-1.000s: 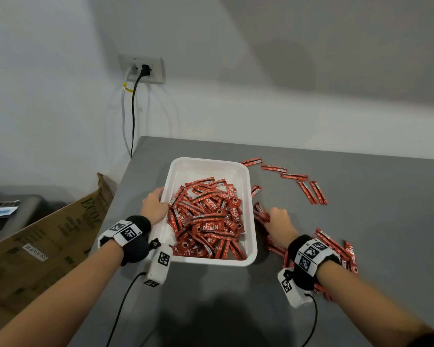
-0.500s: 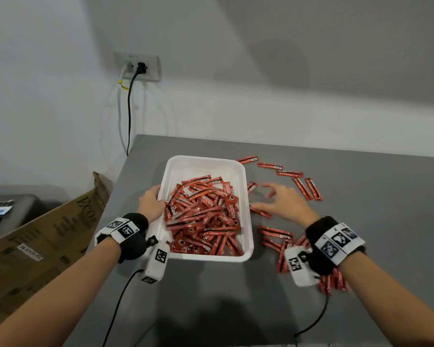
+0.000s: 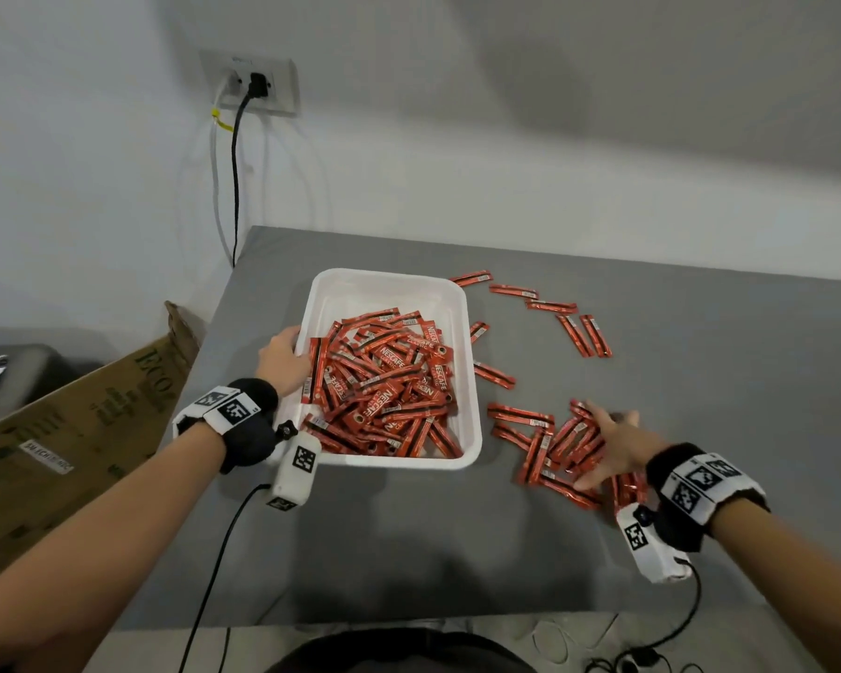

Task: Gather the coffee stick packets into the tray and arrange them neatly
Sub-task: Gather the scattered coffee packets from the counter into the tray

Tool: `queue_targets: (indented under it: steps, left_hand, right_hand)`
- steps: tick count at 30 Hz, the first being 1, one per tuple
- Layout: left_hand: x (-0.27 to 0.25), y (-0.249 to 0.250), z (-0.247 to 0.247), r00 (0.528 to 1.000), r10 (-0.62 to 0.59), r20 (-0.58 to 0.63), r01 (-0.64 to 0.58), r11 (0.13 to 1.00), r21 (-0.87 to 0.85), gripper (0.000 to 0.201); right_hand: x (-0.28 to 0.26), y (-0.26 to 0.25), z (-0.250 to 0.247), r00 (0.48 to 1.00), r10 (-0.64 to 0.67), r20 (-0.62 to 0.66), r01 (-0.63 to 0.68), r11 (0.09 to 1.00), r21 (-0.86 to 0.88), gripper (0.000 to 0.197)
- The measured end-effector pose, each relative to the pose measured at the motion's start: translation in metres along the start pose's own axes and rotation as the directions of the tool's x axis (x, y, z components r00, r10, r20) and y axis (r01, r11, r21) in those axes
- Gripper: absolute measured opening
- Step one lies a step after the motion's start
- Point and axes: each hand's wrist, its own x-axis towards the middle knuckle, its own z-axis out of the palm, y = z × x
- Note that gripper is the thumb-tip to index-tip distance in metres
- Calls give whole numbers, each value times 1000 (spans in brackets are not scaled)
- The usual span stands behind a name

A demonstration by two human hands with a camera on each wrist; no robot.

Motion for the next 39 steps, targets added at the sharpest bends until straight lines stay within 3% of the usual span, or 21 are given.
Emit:
queue_targets:
  steps: [7,13,18,24,26,28,32,35,37,39]
  left_hand:
    - [-1,0,-1,1000,-19,12,19,999,-30,41]
    - [-6,1,0,1000,-20,5,20,998,-53,42]
    - [-7,2,0,1000,-12,1,13,999,-51,43]
    - [-7,3,1,1000,-20,10,21,999,-42,45]
    - [-7,4,0,1000,-23,8,23,999,-36,45]
    - [-7,4,1,1000,-26,8,26,999,-39,46]
    - [-8,4,1,1000,-25,6,26,999,-32,46]
    - [-8,2,0,1000,-20,-6,20,1000,-11,43]
    - [-6,1,-1,1000,-23,-2,23,1000,-11,42]
    - [-6,2,-3,1000,-20,-2,20,1000,-19,41]
  right_hand:
    - [-4,-55,-1,946,-258,-194,283,952,113,74]
    - [-5,-87,-5,882,-367,-297,455,827,329,24]
    - [-20,-86,-38,836,-373,-401,519,775,360,20]
    - [-60,-121,-91,648,-444,-619,708,651,274,30]
    - [-65,-146,-91,624,-481,-616,754,577,314,32]
    - [-69,-169,-87,637,-540,-550,767,510,388,34]
    - [-65,-174,-86,675,-635,-377,733,634,245,67]
    - [-63,-142,-85,712,-531,-460,674,701,233,54]
    - [-60,-116,-71,773,-479,-416,570,812,127,44]
    - [-57,-98,-45,878,-417,-237,442,895,62,69]
